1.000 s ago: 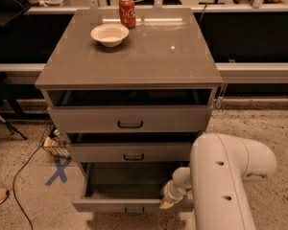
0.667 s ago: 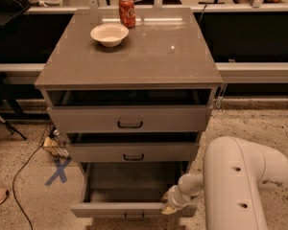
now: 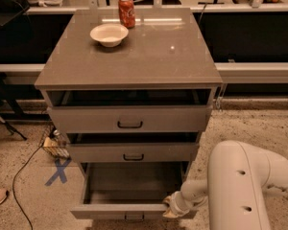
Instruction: Open bottom drawer
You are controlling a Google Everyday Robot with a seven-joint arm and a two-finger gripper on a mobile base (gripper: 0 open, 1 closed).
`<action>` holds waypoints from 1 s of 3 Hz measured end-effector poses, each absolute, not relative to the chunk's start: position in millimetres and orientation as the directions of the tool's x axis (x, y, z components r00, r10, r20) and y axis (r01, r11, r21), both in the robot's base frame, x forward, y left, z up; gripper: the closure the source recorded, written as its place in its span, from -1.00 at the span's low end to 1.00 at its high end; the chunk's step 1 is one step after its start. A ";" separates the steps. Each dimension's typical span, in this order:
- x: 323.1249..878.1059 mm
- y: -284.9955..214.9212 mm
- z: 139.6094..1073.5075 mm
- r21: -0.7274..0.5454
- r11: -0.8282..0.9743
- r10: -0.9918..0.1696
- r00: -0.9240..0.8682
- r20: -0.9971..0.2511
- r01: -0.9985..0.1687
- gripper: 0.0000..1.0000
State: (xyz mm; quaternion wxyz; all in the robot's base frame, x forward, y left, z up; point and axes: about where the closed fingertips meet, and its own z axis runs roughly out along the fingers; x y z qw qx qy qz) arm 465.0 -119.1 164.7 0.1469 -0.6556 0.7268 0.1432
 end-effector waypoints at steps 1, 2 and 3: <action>456.6 -120.9 162.4 0.021 0.109 -0.908 -0.108 -0.404 -0.994 1.00; 445.7 -122.0 159.3 0.029 0.121 -0.905 -0.122 -0.409 -0.992 1.00; 445.7 -122.0 159.3 0.029 0.121 -0.905 -0.122 -0.409 -0.992 1.00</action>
Offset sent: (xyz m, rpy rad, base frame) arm -0.1935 -0.0627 -0.0523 0.0947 0.1167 -0.2251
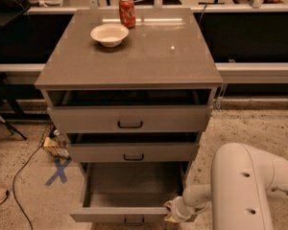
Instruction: Open bottom drawer
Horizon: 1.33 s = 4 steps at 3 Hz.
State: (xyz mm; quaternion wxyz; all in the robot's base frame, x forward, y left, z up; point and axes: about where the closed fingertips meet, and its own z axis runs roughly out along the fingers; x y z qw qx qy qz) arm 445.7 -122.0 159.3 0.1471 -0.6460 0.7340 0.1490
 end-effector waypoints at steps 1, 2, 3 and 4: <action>445.7 -122.0 159.3 0.029 0.121 -0.905 -0.122 -0.409 -0.992 1.00; 445.6 -122.0 159.3 0.029 0.121 -0.905 -0.122 -0.409 -0.992 1.00; 445.6 -122.0 159.3 0.029 0.121 -0.905 -0.122 -0.409 -0.992 1.00; 438.6 -123.9 157.7 0.032 0.132 -0.901 -0.133 -0.412 -0.991 1.00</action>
Offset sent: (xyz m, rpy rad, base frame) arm -0.1692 -0.0751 -0.0457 0.0877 0.1024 -0.2426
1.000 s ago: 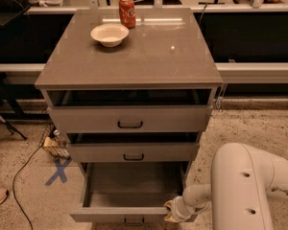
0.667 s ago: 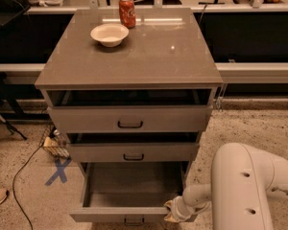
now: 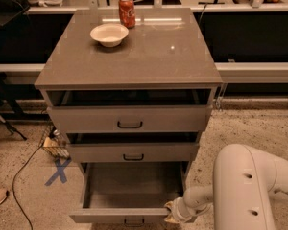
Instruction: Open bottom drawer
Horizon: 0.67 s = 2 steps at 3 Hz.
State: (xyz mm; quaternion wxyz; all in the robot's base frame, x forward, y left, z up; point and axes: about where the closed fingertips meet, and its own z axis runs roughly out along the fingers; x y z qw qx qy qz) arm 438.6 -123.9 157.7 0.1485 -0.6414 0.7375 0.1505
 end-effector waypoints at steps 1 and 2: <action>438.6 -123.8 157.7 0.032 0.132 -0.901 -0.133 -0.412 -0.991 1.00; 438.6 -123.7 157.7 0.032 0.132 -0.901 -0.133 -0.412 -0.991 0.70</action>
Offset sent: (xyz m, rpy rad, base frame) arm 0.0000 0.0001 0.0000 0.0000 0.0000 0.0000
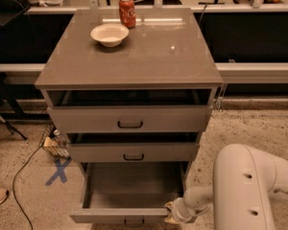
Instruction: Open bottom drawer
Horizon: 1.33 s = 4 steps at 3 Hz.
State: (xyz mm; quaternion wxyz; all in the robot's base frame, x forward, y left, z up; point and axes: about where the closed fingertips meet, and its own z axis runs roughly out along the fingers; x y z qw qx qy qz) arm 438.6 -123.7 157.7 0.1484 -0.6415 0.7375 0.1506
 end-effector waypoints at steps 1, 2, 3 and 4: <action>438.5 -123.7 157.7 0.032 0.132 -0.901 -0.133 -0.412 -0.991 0.23; 438.5 -123.7 157.7 0.032 0.132 -0.901 -0.133 -0.412 -0.991 -0.21; 438.5 -123.7 157.6 0.032 0.132 -0.901 -0.133 -0.412 -0.991 -0.70; 442.5 -150.0 178.8 -0.020 0.161 -0.900 -0.139 -0.414 -0.987 -1.00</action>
Offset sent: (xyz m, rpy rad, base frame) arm 0.0000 0.0000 0.0000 0.0000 0.0000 0.0000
